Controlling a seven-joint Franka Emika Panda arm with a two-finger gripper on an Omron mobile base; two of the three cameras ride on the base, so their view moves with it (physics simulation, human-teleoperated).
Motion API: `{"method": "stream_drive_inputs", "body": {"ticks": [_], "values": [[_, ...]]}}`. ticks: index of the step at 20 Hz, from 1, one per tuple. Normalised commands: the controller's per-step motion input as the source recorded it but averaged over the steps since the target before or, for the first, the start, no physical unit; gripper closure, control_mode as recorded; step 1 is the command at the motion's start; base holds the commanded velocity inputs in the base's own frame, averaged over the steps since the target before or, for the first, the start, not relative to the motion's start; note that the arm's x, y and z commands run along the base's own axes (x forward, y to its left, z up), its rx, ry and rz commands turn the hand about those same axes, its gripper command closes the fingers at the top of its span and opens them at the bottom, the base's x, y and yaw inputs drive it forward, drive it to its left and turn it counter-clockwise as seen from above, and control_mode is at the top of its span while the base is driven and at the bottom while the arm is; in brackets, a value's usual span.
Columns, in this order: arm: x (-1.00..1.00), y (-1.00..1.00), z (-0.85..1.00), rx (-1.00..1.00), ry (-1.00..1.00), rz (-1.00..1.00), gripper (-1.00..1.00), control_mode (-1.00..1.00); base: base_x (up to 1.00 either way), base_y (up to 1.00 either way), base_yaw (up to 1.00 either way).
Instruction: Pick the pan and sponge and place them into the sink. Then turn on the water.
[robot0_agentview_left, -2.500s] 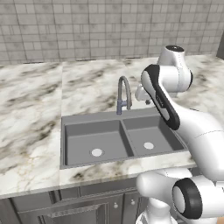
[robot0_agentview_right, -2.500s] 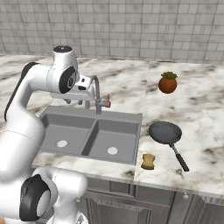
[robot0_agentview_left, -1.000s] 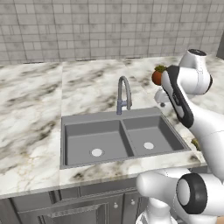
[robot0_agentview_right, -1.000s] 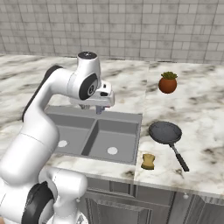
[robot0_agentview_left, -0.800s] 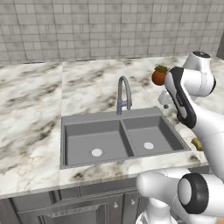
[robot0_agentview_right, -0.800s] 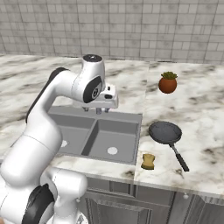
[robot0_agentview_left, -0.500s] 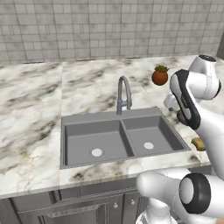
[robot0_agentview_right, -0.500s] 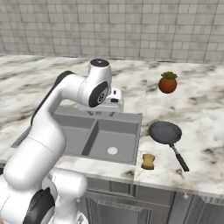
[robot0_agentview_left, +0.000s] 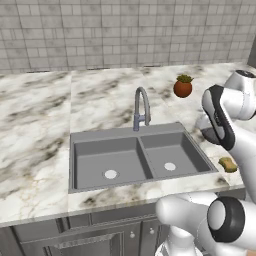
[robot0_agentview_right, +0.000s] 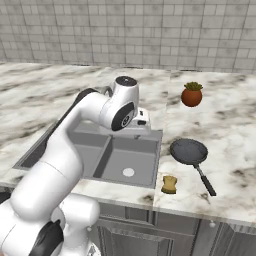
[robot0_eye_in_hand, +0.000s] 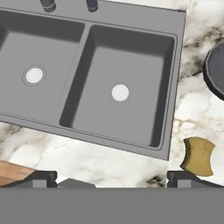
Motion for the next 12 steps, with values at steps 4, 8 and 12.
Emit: {"method": "stream_drive_inputs", "body": {"ticks": [4,8,12], "values": [[0.00,-0.32,-0.22,-0.01,0.00,0.01,-1.00,-1.00,0.00,0.00,0.00],[0.00,-0.33,-0.23,-0.03,0.00,0.00,-1.00,-1.00,0.00,0.00,0.00],[0.00,-0.34,-0.23,-0.03,0.00,0.00,-1.00,-1.00,0.00,0.00,0.00]]}}
